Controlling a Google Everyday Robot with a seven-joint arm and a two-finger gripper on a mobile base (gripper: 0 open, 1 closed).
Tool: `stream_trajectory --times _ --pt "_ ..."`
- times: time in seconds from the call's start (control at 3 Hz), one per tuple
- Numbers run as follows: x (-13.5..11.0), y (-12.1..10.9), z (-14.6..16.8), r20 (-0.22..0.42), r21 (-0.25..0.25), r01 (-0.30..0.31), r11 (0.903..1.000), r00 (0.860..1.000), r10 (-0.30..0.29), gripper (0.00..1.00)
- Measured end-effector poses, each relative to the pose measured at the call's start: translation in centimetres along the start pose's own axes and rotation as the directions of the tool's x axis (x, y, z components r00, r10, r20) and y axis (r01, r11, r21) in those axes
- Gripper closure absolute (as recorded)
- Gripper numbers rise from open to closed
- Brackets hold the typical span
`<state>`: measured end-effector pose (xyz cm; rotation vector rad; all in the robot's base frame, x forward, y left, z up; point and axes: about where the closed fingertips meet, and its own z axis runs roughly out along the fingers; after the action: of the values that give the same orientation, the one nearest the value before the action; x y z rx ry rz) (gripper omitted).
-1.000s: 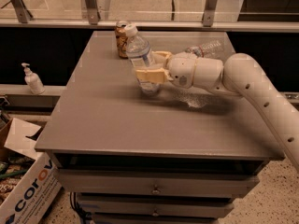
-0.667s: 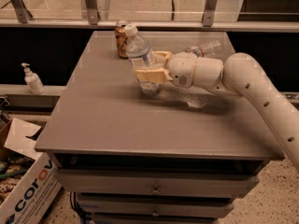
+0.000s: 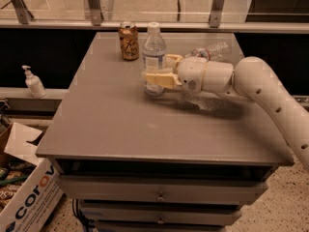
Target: Place blue plastic bottle upright
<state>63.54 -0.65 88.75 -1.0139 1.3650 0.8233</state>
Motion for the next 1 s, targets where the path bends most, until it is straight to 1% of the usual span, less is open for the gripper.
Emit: stream_trajectory --times 0.33,0.67,1.0 --pt "0.4 -0.5 -0.4 -0.017 0.024 0.000 0.9997 1.000 0.000 0.00" --pt "0.5 -0.5 -0.5 -0.017 0.025 0.001 0.9997 1.000 0.000 0.00" --pt "-0.4 -1.6 -2.2 -0.029 0.032 0.031 0.9990 0.999 -0.030 0.00"
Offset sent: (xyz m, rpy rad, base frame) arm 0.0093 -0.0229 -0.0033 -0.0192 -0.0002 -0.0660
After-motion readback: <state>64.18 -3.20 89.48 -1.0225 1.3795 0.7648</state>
